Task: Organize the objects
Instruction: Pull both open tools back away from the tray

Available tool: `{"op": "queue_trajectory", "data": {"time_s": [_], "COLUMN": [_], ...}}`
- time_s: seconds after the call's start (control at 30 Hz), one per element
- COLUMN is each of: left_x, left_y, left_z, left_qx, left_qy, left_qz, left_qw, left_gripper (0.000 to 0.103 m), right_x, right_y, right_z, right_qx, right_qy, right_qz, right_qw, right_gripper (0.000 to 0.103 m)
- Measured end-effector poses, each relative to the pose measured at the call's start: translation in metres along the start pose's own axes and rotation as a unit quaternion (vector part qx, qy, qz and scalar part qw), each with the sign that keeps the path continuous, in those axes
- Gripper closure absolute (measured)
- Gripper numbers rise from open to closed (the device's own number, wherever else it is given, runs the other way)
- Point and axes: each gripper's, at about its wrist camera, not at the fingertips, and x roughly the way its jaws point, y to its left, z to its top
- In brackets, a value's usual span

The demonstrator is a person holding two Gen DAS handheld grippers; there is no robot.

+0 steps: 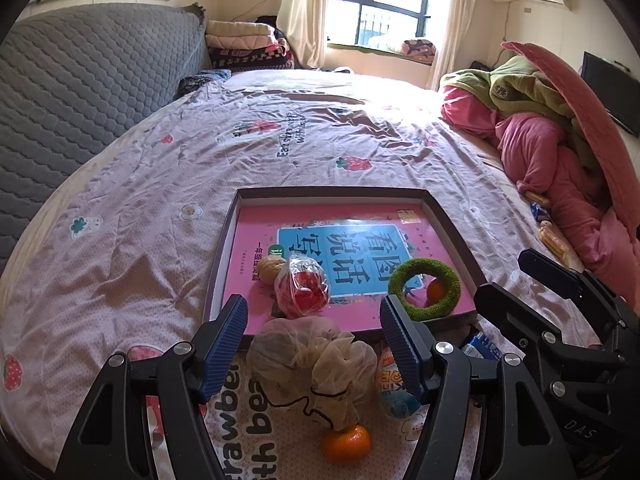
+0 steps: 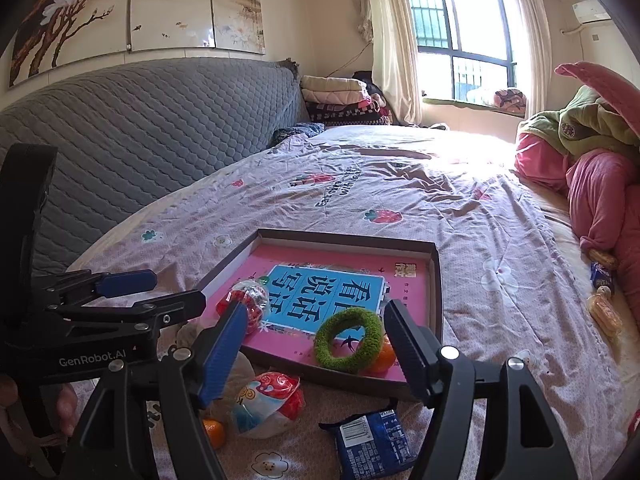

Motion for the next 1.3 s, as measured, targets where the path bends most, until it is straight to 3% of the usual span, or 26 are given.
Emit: {"op": "queue_trajectory", "data": {"time_s": [0.13,0.3,0.93,1.3], "left_x": [-0.006,-0.012,-0.024,-0.028], "left_y": [0.000,0.001,0.000,-0.003], "left_z": [-0.003,-0.004,-0.022,-0.038], "left_qx": [-0.003,-0.008,-0.011,-0.003], "left_qy": [-0.003,-0.004,-0.003,0.007], "left_qz": [-0.001,0.000,0.002,0.011], "left_qw": [1.0000,1.0000,0.9999,0.9999], "left_gripper": [0.030,0.029,0.028,0.028], "right_x": [-0.006,-0.013,-0.022,-0.026], "right_y": [0.003,0.005,0.009,0.008], "right_z": [0.000,0.000,-0.010,-0.025], "right_qx": [-0.002,0.000,-0.009,-0.017], "right_qy": [-0.007,-0.018,-0.014,-0.002], "right_qz": [0.000,0.005,0.005,-0.019], "right_qw": [1.000,1.000,1.000,1.000], "right_gripper": [0.031,0.021,0.020,0.020]}}
